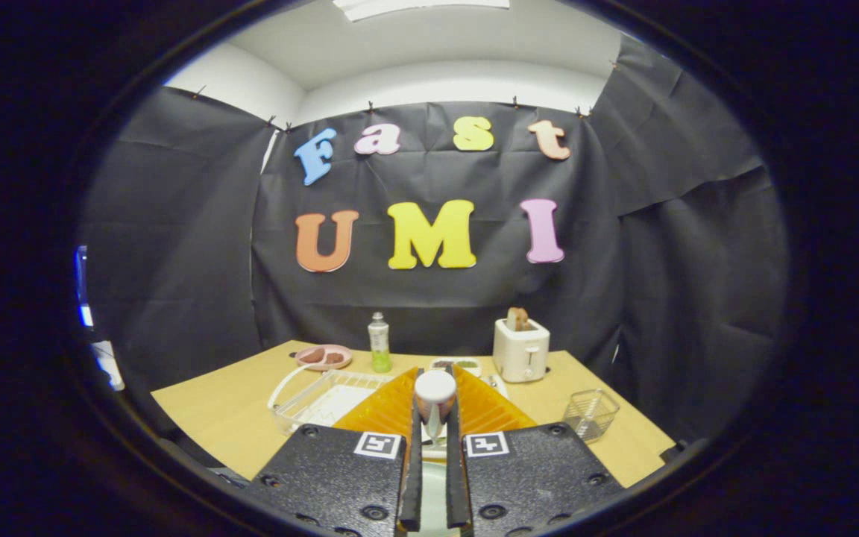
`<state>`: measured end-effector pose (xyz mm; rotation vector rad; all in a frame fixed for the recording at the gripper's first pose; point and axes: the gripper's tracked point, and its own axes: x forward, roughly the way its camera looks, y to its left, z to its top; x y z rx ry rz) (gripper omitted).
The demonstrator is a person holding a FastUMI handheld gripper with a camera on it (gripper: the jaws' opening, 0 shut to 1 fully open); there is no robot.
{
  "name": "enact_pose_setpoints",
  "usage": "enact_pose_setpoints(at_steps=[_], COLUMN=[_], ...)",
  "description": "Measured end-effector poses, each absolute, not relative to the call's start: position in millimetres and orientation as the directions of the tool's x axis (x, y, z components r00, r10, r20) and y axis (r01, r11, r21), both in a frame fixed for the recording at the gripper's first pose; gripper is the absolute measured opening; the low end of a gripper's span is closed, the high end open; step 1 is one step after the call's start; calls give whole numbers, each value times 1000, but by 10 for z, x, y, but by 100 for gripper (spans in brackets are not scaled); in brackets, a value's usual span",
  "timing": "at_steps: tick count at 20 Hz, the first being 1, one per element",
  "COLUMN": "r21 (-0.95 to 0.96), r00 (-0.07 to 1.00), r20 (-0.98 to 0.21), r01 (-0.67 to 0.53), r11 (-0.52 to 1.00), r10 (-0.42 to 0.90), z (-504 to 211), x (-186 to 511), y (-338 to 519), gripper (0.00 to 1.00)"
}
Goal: Take the plate from the dish rack, then take the spoon from the basket and place it into the plate.
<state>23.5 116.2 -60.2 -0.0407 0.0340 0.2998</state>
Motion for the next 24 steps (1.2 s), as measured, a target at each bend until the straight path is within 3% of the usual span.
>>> enact_pose_setpoints(at_steps=[9, 16, 18, 20, 23, 24], r21=[10, 56, 58, 54, 33, 38], r00=[867, 868, 891, 913, 943, 949], r20=[-364, -399, -374, -347, -292, -274], r01=[-362, -299, -256, -210, -159, -154], r11=[932, 953, 965, 976, 987, 987], r10=[340, 296, 259, 216, 161, 159], z=[-1839, -1891, -1809, -1713, -1519, -1446], x=[463, 609, 659, 679, 643, 613], y=[1544, 1326, 1186, 1025, 821, 782], gripper=[18, 22, 40, 70, 98, 100])
